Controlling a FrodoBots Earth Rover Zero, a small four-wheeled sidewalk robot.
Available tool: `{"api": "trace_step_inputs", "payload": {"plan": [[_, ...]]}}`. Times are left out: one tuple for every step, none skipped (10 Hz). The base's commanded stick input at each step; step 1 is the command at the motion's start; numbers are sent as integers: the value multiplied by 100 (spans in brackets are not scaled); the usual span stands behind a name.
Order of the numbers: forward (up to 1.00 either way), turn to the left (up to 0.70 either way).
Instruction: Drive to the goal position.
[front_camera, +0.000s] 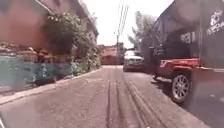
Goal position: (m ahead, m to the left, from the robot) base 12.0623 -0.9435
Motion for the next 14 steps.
{"api": "trace_step_inputs", "payload": {"plan": [[70,0],[70,0],[70,0],[70,0],[70,0],[70,0],[70,0],[70,0],[70,0],[70,0],[70,0],[70,0],[70,0],[70,0]]}}
